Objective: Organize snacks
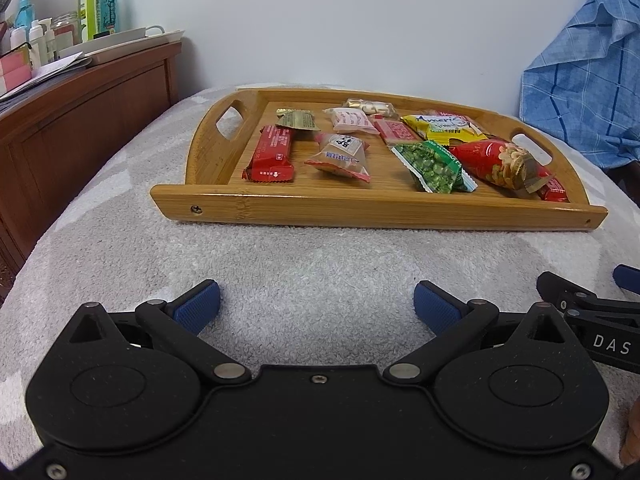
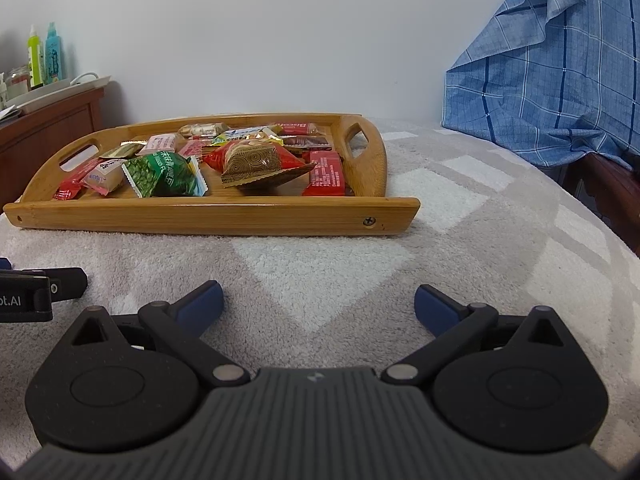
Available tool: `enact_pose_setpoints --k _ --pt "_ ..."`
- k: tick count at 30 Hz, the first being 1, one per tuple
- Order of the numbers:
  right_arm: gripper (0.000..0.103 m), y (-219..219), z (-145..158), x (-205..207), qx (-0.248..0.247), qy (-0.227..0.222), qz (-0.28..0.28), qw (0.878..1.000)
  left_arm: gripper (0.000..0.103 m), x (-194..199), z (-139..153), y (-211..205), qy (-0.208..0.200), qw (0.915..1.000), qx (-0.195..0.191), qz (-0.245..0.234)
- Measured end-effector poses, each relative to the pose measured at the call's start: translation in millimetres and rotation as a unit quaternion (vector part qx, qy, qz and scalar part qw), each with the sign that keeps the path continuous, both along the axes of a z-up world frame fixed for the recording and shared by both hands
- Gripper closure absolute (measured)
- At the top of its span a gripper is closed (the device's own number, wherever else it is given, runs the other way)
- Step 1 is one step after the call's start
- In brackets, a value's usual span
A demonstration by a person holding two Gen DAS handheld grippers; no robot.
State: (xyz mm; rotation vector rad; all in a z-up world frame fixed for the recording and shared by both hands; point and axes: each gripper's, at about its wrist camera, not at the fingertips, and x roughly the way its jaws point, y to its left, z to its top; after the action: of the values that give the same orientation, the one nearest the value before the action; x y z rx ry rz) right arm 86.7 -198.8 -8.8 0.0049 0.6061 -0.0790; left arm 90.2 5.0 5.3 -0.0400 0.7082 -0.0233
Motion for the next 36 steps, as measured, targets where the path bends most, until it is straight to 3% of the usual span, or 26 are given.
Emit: enact_pose_setpoints --k 36 --pt "0.000 1.1 0.7 0.0 -0.004 -0.002 0.000 1.000 0.000 -2.7 -1.3 -2.8 -0.007 0.9999 0.011 -0.003"
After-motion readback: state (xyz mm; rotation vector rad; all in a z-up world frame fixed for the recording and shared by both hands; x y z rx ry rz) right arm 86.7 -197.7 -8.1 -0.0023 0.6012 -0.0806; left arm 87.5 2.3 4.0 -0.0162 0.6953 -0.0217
